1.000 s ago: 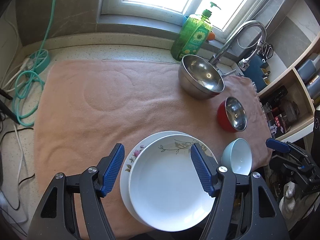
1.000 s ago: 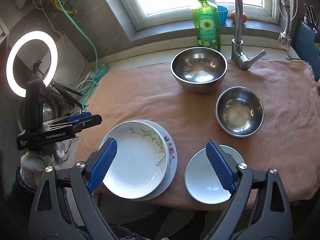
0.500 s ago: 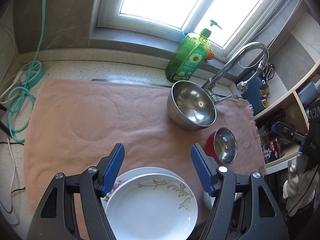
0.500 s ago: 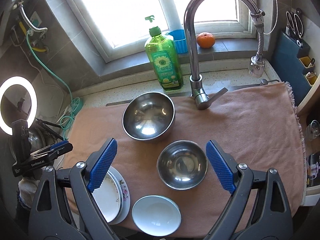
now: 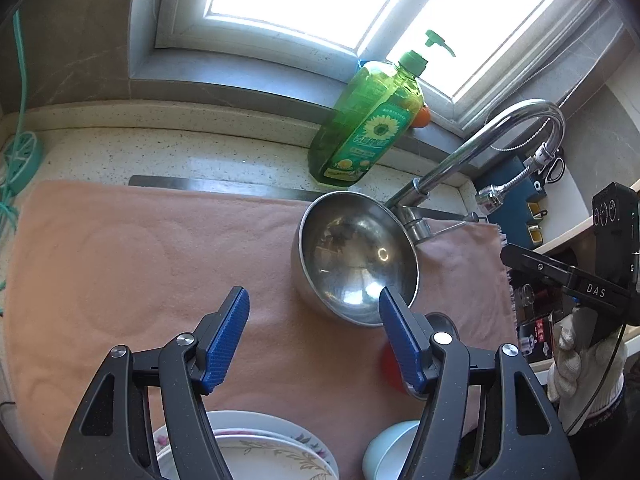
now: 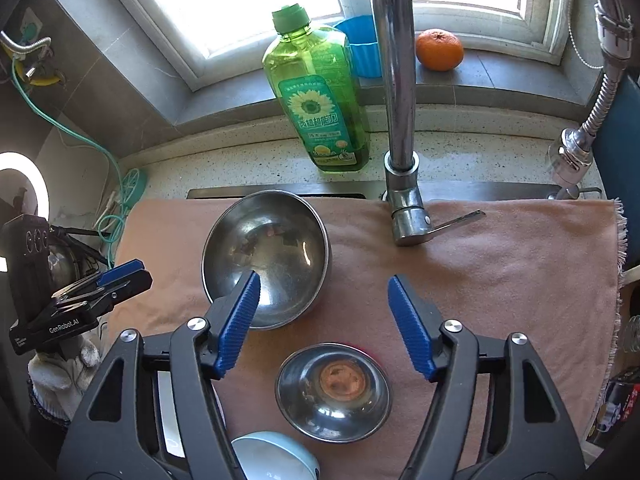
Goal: Organize plates and bowls
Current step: 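Move both tools to the large steel bowl and close on its rim, then lift the large steel bowl and carry it beside the plate stack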
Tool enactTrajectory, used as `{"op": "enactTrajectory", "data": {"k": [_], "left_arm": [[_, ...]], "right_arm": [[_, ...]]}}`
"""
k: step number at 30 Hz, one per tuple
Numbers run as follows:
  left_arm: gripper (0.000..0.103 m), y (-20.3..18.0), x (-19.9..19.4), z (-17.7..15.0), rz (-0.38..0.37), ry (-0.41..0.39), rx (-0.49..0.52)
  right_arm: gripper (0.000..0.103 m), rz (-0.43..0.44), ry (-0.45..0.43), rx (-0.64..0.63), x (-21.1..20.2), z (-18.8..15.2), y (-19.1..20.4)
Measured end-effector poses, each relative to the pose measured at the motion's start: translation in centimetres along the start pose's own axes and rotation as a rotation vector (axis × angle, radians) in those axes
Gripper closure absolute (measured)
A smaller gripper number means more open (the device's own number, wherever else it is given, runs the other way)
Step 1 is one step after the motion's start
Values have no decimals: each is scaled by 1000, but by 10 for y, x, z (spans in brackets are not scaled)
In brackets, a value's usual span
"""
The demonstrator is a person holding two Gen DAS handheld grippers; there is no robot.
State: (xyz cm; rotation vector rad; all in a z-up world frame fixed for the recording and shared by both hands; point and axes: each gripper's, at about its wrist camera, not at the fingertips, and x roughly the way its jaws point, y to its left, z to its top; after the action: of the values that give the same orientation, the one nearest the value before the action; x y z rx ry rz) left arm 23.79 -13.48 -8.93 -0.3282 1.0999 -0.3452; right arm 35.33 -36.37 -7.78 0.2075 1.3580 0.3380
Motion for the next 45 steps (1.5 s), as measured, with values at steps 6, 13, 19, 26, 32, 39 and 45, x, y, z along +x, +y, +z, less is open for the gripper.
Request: {"op": "enactTrajectory", "data": {"k": [6, 13, 19, 26, 32, 39, 45], "left_arm": [[50, 10, 30, 11, 5, 49, -76], [65, 9, 54, 18, 13, 93, -107], [78, 9, 69, 20, 34, 120, -121], [88, 11, 78, 18, 27, 146, -130], [90, 10, 82, 18, 33, 150, -123], [91, 13, 81, 18, 35, 144, -126], [91, 17, 67, 18, 27, 122, -132]], "right_arm": [[55, 35, 103, 21, 48, 14, -8], [71, 37, 172, 17, 82, 22, -8], [81, 31, 197, 13, 100, 22, -7], [94, 16, 224, -3, 113, 18, -4], [95, -3, 220, -9, 111, 20, 1], [95, -25, 217, -13, 108, 21, 8], [95, -25, 214, -37, 102, 22, 24]]}}
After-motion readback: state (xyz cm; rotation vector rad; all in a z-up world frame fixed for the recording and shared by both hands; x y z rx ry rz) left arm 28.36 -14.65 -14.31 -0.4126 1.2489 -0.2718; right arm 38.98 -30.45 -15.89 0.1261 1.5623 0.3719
